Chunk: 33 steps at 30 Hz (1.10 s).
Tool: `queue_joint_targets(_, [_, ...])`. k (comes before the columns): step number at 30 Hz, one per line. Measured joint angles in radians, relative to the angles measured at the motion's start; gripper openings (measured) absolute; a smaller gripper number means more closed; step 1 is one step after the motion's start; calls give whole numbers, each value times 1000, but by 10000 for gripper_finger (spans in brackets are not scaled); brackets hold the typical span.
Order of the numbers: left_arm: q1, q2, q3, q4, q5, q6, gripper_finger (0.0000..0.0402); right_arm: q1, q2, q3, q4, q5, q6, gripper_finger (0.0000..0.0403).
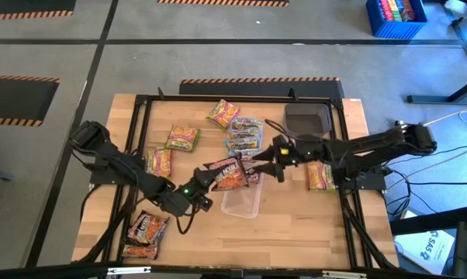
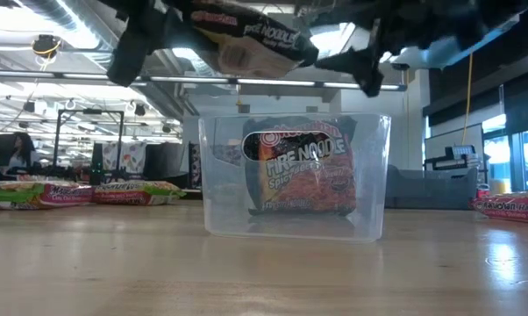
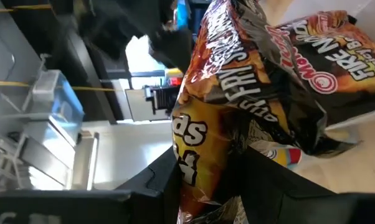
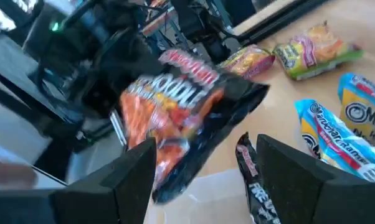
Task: Sort Maruchan noodles
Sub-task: Put the top black noodle pack into the bottom transparent bin
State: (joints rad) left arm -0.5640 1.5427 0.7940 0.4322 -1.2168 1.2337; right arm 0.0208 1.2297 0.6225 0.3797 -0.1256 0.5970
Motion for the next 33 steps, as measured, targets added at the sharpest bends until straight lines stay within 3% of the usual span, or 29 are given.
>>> queue_joint_targets(6, [11,6,26,43,24,38,126,-43,98,-2,127,-120,106,257])
queue_joint_targets(15, [27,5,59,40,56,67,126,-40,212,61,231,-192,117,257])
queue_joint_targets(24, [26,4,61,47,50,81,126,-42,222,89,245,-289,133,257])
queue_joint_targets(29, [6,5,62,56,46,78,126,-42,217,91,250,-434,144,257])
queue_joint_targets(33, [8,5,61,90,50,84,126,-41,217,91,267,-386,152,257])
